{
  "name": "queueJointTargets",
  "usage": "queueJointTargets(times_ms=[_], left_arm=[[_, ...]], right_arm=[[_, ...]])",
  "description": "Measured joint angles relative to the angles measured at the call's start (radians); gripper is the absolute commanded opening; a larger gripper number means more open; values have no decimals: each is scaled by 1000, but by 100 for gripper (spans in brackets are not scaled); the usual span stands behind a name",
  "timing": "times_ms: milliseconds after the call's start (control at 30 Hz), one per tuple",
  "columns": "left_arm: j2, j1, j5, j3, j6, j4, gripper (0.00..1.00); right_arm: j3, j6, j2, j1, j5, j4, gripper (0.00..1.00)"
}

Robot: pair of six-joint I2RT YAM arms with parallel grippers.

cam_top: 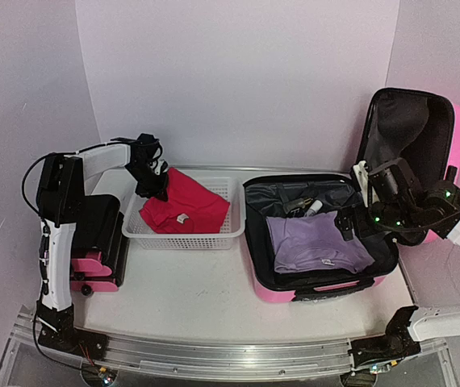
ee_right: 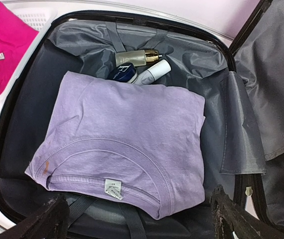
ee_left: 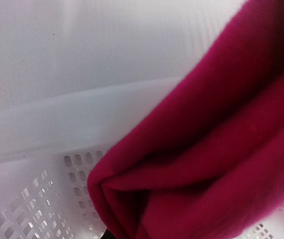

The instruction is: Open, take out, and arrange the luggage

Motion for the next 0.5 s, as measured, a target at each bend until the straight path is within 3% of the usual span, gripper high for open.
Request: queueJointTargets(times_ms=[233,500], left_arm=[[-19,-11,-15,-14,-13,-3,0],[-184,-57,118,-5,-143,-28,0]], right_arm=[[0,0,0,0,0,0,98],[0,0,16,0,-3,-1,98]])
